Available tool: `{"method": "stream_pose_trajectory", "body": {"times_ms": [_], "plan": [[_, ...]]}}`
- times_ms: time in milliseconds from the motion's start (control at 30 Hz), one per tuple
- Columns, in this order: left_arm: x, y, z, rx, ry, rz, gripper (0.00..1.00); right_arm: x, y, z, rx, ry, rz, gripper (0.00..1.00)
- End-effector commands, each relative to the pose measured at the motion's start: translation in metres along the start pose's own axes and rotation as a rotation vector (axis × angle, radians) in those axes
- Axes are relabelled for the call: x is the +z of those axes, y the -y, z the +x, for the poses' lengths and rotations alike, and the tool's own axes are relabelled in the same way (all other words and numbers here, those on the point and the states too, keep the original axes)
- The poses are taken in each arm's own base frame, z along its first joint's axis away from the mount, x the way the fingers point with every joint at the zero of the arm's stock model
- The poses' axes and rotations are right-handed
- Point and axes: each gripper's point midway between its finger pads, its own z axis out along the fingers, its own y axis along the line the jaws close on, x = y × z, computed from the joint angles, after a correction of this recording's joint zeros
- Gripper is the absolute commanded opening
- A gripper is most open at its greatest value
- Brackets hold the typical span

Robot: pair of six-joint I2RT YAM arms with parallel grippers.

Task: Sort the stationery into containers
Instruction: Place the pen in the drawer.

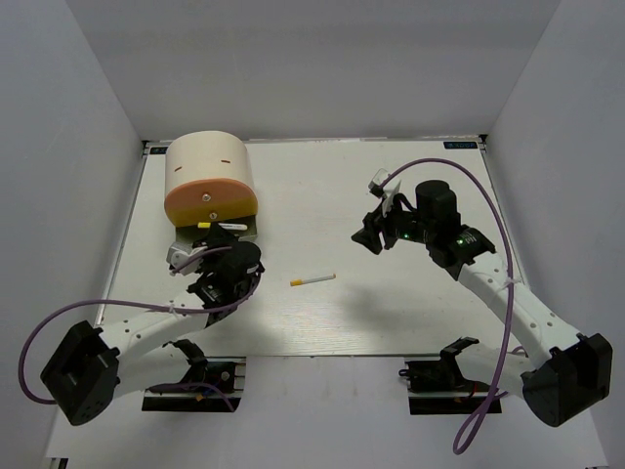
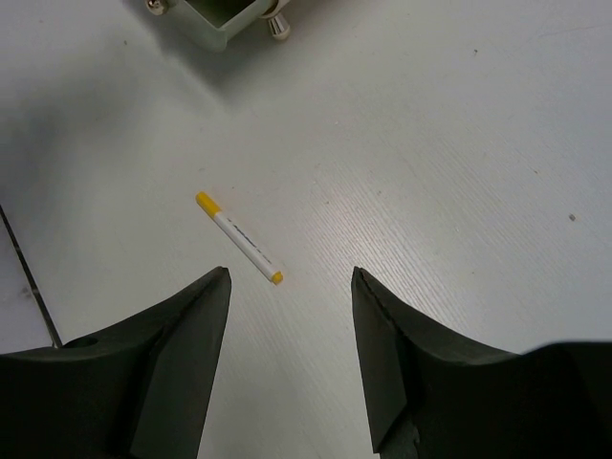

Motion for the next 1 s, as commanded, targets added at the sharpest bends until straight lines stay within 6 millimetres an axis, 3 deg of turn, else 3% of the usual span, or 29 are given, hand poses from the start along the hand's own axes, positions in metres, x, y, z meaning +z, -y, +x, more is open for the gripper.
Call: {"method": "stream_pose_trajectory", "body": {"times_ms": [0, 400, 667, 800, 900, 967], "plan": [[0.007, 0.010, 0.001, -0.072, 0.005, -0.009, 0.00, -0.007, -0.004, -0.012, -0.018, 0.044, -0.006, 0.60], [0.033, -0.003, 0.020, -0.017, -0.001, -0.086, 0.00, -0.006, -0.002, -0.011, -0.019, 0.040, -0.004, 0.61], [0.039, -0.019, 0.026, 0.007, -0.010, -0.128, 0.16, -0.004, -0.001, -0.009, -0.016, 0.035, -0.001, 0.62], [0.040, -0.026, 0.029, 0.033, -0.022, -0.145, 0.30, -0.004, -0.002, -0.008, -0.012, 0.032, -0.005, 0.62], [0.039, -0.024, 0.030, 0.022, -0.042, -0.143, 0.48, -0.004, -0.001, -0.008, -0.013, 0.033, -0.003, 0.64], [0.039, -0.026, 0.030, 0.032, -0.042, -0.146, 0.49, -0.004, -0.002, -0.010, -0.013, 0.036, -0.006, 0.64]]}}
